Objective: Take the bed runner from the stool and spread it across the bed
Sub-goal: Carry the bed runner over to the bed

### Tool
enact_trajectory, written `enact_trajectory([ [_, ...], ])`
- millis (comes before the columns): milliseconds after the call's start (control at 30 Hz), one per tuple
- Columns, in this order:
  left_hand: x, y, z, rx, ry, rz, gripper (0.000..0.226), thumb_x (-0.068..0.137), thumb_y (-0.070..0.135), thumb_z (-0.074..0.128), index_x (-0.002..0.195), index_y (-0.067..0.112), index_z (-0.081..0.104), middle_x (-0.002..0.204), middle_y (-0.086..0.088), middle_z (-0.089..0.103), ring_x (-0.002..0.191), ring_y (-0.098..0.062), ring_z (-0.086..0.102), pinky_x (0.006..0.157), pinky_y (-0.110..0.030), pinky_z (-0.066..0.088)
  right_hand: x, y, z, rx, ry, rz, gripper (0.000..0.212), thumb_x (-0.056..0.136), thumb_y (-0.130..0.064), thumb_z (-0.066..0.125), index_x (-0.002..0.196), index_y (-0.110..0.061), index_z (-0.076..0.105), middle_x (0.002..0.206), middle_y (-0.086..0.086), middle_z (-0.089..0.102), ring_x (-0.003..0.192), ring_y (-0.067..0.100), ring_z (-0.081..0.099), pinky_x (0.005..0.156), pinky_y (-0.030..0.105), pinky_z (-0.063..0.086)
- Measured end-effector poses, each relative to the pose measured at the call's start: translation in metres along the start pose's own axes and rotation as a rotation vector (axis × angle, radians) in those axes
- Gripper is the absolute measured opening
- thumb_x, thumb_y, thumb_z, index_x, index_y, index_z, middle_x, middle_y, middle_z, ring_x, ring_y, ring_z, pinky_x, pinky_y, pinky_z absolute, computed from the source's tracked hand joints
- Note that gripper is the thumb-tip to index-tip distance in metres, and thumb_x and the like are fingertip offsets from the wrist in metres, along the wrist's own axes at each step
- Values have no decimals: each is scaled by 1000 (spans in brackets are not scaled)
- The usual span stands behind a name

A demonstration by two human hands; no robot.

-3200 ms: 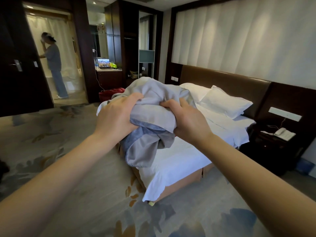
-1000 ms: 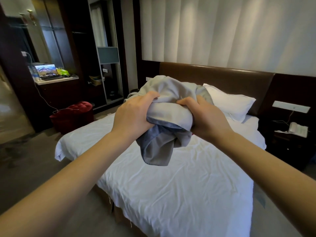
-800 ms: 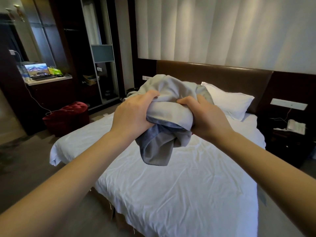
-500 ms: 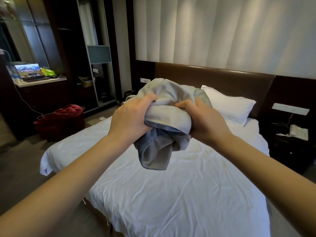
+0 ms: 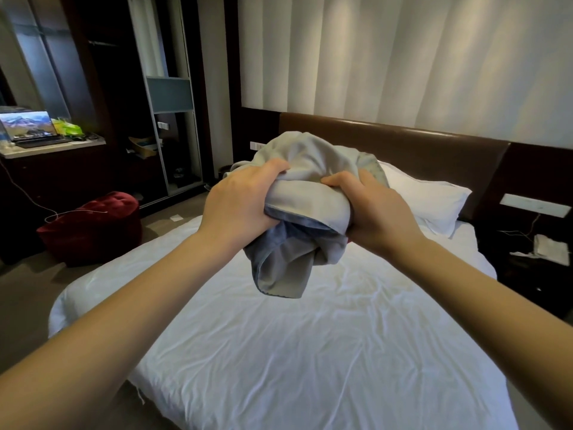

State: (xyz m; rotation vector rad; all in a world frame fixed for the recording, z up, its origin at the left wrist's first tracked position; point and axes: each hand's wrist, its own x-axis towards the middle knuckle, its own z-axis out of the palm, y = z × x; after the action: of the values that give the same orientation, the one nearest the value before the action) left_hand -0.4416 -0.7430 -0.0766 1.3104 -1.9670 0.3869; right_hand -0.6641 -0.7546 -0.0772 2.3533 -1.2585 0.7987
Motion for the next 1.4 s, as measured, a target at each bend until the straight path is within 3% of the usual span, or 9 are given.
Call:
enact_trajectory([
  [133, 17, -33, 14, -32, -17, 31, 60, 70, 31, 74, 125, 30, 50, 107, 3, 65, 99, -25, 60, 68, -38, 49, 21, -5, 20, -29, -11, 51, 64, 67, -25, 77, 123, -27, 47, 93, 10, 52, 71, 37, 55, 52, 38, 47],
  [300, 39, -76, 25, -113, -45, 123, 59, 69, 29, 74, 124, 29, 51, 104, 2, 64, 97, -27, 59, 68, -37, 47, 44, -22, 44, -60, -17, 166, 71, 64, -26, 79, 121, -35, 37, 95, 10, 51, 75, 37, 55, 56, 44, 50],
  [733, 93, -161, 53, -311, -112, 344, 59, 69, 28, 71, 125, 29, 51, 106, 1, 64, 98, -29, 58, 70, -39, 46, 91, -72, 80, -250, -2, 475, 66, 65, -21, 76, 127, -24, 51, 101, 11, 53, 76, 39, 55, 53, 38, 45],
  [833, 97, -169, 68, -343, -121, 357, 59, 68, 26, 71, 123, 28, 52, 105, 0, 65, 96, -30, 59, 68, -40, 47, 96, -68, 89, -258, -51, 493, 67, 66, -24, 75, 128, -26, 50, 101, 10, 51, 77, 37, 55, 54, 34, 38],
  [1233, 105, -198, 113, -324, -119, 277, 58, 70, 26, 71, 125, 29, 53, 109, 0, 64, 97, -30, 58, 70, -43, 49, 116, -33, 149, -145, -48, 461, 69, 65, -21, 70, 123, -38, 37, 102, 7, 50, 89, 36, 55, 59, 44, 50],
  [1400, 91, -226, 152, -339, -124, 290, 55, 69, 30, 61, 123, 29, 52, 105, -2, 66, 95, -31, 59, 69, -45, 51, 111, -32, 196, -152, -49, 440, 66, 67, -19, 70, 122, -34, 37, 98, 10, 50, 79, 38, 56, 52, 40, 48],
])
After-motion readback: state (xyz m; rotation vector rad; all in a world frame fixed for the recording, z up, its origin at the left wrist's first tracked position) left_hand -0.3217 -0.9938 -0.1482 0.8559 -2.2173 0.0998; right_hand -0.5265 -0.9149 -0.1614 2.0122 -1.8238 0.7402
